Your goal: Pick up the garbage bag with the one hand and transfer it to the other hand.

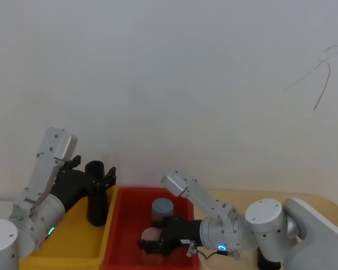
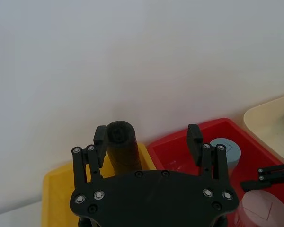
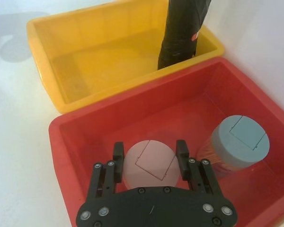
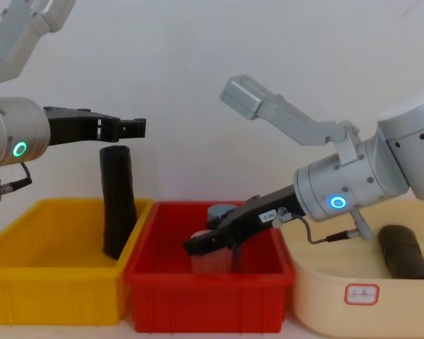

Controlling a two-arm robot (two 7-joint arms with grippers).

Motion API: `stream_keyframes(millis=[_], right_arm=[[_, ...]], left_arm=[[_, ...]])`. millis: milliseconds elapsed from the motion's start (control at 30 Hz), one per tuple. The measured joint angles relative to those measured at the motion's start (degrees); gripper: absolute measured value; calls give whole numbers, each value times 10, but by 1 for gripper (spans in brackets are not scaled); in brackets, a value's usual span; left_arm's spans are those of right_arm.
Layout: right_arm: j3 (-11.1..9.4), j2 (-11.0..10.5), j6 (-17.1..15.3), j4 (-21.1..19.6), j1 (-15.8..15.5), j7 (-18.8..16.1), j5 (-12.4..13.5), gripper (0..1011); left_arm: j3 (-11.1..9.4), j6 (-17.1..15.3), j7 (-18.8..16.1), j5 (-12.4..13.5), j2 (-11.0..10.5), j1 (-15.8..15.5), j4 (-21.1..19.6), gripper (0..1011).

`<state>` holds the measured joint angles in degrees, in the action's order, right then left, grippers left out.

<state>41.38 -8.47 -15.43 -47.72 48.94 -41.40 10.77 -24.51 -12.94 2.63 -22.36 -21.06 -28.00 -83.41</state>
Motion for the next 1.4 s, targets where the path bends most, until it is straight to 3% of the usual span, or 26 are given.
stream_keyframes(millis=[467, 1400], right_arm=[[-16, -17, -16, -52, -15, 25, 5, 644], [-75, -87, -61, -216, -45, 77, 40, 643]], left_arm=[[0, 0, 0, 0, 0, 0, 0, 1002], [0, 0, 0, 0, 0, 0, 0, 1001]])
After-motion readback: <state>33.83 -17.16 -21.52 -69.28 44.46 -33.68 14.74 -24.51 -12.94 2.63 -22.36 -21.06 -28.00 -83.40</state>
